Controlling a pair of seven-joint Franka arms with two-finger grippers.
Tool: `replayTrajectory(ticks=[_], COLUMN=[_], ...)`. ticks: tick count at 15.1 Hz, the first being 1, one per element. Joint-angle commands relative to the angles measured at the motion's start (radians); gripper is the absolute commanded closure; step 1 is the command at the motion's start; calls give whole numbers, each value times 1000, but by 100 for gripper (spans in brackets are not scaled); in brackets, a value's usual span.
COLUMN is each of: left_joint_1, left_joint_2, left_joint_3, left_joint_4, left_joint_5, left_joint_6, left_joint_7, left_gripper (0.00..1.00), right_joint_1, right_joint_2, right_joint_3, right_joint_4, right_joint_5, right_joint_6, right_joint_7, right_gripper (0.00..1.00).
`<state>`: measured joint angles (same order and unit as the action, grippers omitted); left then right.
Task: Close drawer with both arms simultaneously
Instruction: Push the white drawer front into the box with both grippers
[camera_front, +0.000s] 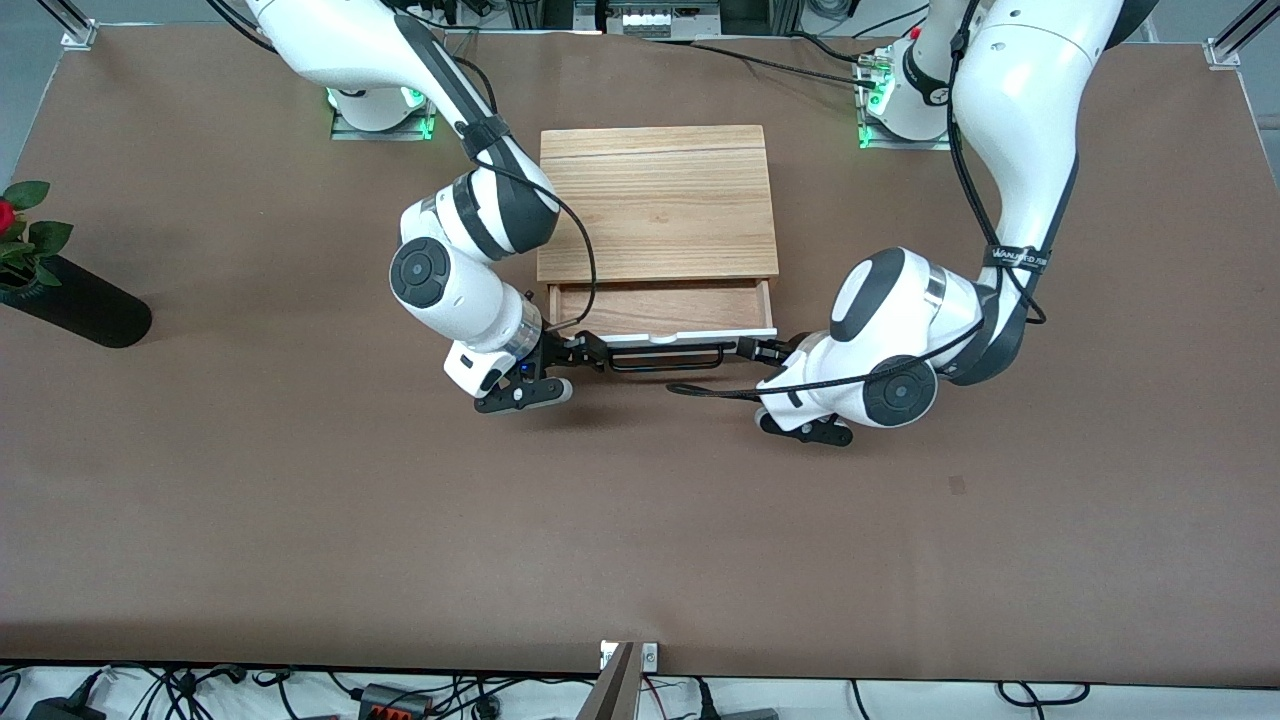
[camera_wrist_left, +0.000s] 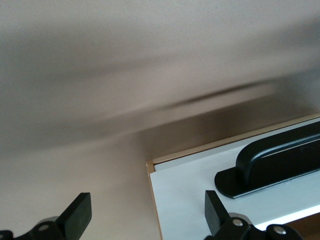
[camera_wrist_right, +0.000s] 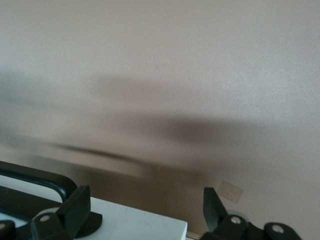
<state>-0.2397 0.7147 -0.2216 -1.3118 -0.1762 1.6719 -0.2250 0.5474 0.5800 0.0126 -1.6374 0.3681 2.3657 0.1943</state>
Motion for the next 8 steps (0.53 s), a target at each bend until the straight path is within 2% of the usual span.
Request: replayTrajectory(ticks=[1,8], left_joint_1=[-10,-18], left_joint_2=[2,3], left_joint_3=[1,-1], left_joint_4=[5,3], left_joint_5=[4,3], left_joint_6=[-37,-70], left_joint_7=[7,9], left_gripper=[0,0], right_joint_1=[5,0], right_joint_2=[-8,-15], right_joint_3=[-3,-5], right_joint_4=[-4,-7], right_joint_5=[9,9], right_joint_6=[-14,-95], right_joint_7=[-13,-7], right_gripper=[0,0])
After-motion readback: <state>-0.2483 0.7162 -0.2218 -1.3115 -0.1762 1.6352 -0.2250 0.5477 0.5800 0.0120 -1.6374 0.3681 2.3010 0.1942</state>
